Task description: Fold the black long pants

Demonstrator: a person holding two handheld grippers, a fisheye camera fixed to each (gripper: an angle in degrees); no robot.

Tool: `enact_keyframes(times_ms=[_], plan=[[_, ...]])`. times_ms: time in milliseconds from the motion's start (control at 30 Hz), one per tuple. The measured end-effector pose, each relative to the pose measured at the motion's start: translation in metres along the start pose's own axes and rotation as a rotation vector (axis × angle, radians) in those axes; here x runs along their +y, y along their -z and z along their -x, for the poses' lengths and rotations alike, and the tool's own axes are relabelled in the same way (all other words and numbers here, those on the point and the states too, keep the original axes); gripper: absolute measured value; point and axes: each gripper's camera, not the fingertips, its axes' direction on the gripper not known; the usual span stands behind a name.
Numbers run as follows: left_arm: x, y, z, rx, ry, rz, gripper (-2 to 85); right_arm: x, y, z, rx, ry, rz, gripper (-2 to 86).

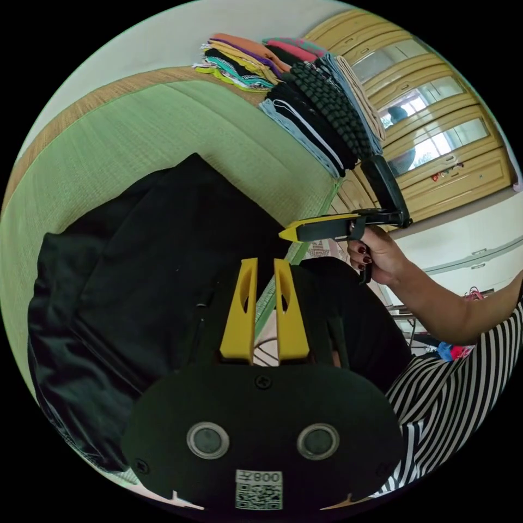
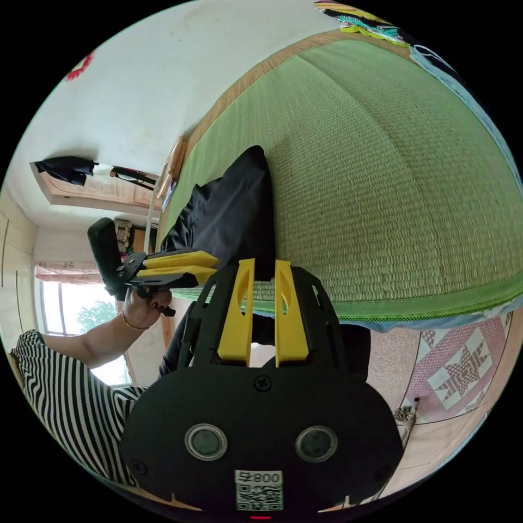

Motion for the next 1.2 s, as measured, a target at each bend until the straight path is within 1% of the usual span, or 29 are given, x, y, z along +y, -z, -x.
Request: enact_keyframes(times_ms=[100, 200, 333, 467, 567, 700, 867, 1000, 1100, 1200], plan=[[-0.006, -0.015, -0.014, -0.024, -0.032, 0.018, 6.2, 0.001, -0.007, -0.024, -0.061, 0.000, 0.003, 4.8], [-0.008, -0.029, -0.032, -0.064, -0.076, 0.016, 7.7, 0.003, -0.008, -0.043, -0.164, 0.003, -0.012, 3.9], [-0.006, -0.047, -0.066, -0.237, -0.157, -0.006, 8.6, 0.004, -0.013, -0.058, -0.250, 0.019, -0.026, 3.5], [-0.003, -0.068, -0.089, -0.397, -0.178, 0.007, 7.8, 0.001, -0.026, -0.063, -0.237, 0.051, -0.001, 3.5], [0.000, -0.080, -0.096, -0.453, -0.177, 0.007, 6.6, -0.003, -0.033, -0.068, -0.232, 0.069, 0.008, 3.6], [0.006, -0.084, -0.093, -0.421, -0.147, -0.020, 5.1, -0.009, -0.031, -0.080, -0.256, 0.096, 0.005, 3.6], [0.014, -0.091, -0.085, -0.379, -0.128, -0.056, 4.2, -0.035, -0.012, -0.123, -0.267, 0.035, -0.116, 5.7], [0.020, -0.098, -0.085, -0.385, -0.144, -0.067, 3.9, -0.077, -0.022, -0.142, -0.267, 0.006, -0.091, 7.6], [0.025, -0.105, -0.083, -0.387, -0.160, -0.072, 3.8, -0.111, -0.036, -0.149, -0.305, -0.011, -0.064, 8.6], [0.030, -0.112, -0.080, -0.392, -0.183, -0.072, 3.7, -0.139, -0.050, -0.153, -0.293, -0.033, -0.001, 8.9]])
